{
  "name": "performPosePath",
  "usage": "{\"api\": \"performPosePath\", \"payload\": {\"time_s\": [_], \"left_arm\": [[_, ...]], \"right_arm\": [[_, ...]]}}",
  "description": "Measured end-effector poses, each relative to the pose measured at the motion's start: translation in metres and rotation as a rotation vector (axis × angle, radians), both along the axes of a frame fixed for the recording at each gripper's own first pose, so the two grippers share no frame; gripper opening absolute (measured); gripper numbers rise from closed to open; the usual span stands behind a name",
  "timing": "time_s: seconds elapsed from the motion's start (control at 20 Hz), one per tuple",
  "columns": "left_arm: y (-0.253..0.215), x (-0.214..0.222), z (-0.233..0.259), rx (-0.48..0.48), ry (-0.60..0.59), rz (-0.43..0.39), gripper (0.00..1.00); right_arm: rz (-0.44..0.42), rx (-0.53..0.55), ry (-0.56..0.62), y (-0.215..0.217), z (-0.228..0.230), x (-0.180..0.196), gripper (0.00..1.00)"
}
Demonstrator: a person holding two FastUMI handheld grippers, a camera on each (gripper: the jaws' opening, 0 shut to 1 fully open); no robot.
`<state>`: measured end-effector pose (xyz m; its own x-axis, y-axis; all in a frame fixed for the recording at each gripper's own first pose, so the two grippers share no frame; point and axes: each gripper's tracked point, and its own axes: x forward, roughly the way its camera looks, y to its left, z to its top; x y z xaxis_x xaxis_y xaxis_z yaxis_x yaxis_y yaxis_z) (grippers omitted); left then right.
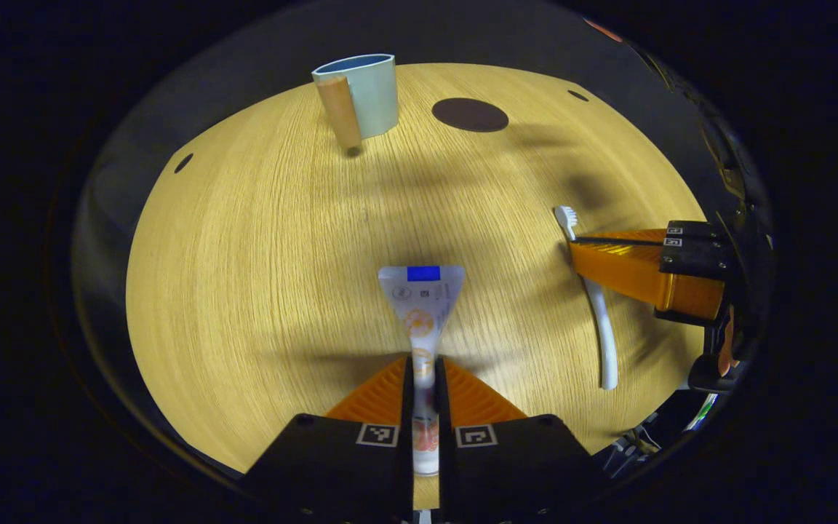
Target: Put the toothbrush and toothpaste on the desktop into the cup, then pick up the cup and place it on the coaster on the desktop.
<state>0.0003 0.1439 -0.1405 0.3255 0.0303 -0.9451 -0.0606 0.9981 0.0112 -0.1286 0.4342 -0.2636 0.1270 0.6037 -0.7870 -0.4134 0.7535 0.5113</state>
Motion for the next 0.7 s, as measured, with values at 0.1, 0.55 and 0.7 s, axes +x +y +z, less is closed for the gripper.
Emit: {"api": "performPosePath", "payload": {"time_s": [0.1, 0.55, 0.7], "left_arm": [[-0.007, 0.024, -0.016, -0.028, -0.033, 0.000, 0.12], [-0.009, 0.088, -0.022, -0.084, -0.322, 0.041, 0.12], [-0.011, 0.103, -0.032, -0.081, -0.450, 0.058, 0.12]], "right_arm": [[-0.009, 0.009, -0.029, -0.001, 0.000, 0.006, 0.04], [-0.067, 0.171, -0.231, -0.007, 0.058, 0.039, 0.01], [-0.115, 0.252, -0.295, -0.010, 0.088, 0.052, 0.01]]}}
